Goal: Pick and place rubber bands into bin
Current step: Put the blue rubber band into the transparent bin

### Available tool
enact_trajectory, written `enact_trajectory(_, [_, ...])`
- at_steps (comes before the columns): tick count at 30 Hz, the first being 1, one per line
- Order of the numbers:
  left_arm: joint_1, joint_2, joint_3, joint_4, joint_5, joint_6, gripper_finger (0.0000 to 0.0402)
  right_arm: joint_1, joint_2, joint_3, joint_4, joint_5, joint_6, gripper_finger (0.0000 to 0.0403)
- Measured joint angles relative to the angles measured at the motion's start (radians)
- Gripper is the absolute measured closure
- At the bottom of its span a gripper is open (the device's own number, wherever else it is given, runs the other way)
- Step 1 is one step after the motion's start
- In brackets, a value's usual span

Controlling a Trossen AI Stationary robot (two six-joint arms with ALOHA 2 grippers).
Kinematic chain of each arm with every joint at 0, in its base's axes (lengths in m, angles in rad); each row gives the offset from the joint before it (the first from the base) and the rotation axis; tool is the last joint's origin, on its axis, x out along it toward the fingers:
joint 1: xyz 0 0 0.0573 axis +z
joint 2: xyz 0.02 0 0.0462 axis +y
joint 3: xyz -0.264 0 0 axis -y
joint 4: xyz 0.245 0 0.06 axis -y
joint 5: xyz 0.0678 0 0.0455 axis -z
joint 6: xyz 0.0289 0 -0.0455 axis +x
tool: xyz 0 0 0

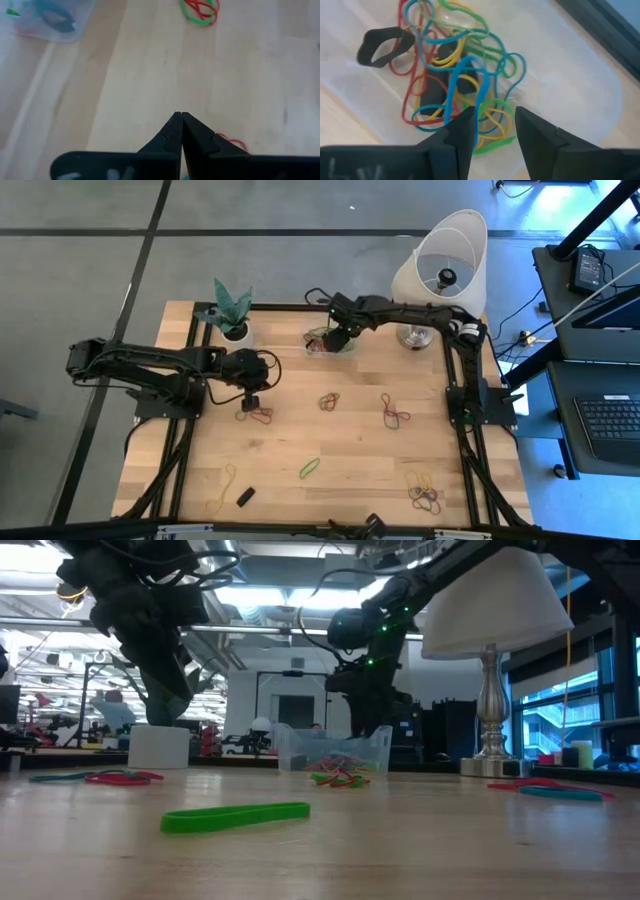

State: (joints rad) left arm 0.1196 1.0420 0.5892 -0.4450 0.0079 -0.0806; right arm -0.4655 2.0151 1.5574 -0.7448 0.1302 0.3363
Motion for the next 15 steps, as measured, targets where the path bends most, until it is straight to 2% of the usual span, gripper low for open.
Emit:
enact_trajectory(3, [-0.001, 0.0, 0.0, 0.0, 0.028, -0.01, 0.0398, -0.013, 0.0, 0.0, 0.005, -0.013, 0.026, 0.0259])
enact_trajectory(6, [-0.008, 0.0, 0.0, 0.003, 0.029, -0.01, 0.0398, -0.031, 0.0, 0.001, 0.03, -0.11, -0.007, 0.0259])
enact_trajectory(9, [-0.018, 0.0, 0.0, 0.029, 0.029, -0.011, 0.0398, -0.042, -0.001, 0.001, 0.015, -0.098, 0.029, 0.0259])
enact_trajectory(11, [-0.027, 0.0, 0.0, 0.052, 0.029, -0.011, 0.0398, -0.047, -0.001, 0.001, 0.025, -0.131, -0.003, 0.0259])
enact_trajectory(13, [-0.036, 0.0, 0.0, 0.082, 0.028, -0.012, 0.0398, -0.047, -0.002, 0.002, 0.015, -0.114, -0.007, 0.0259])
enact_trajectory(15, [-0.046, 0.0, 0.0, 0.111, 0.026, -0.023, 0.0398, -0.052, -0.002, 0.001, 0.022, -0.16, -0.029, 0.026])
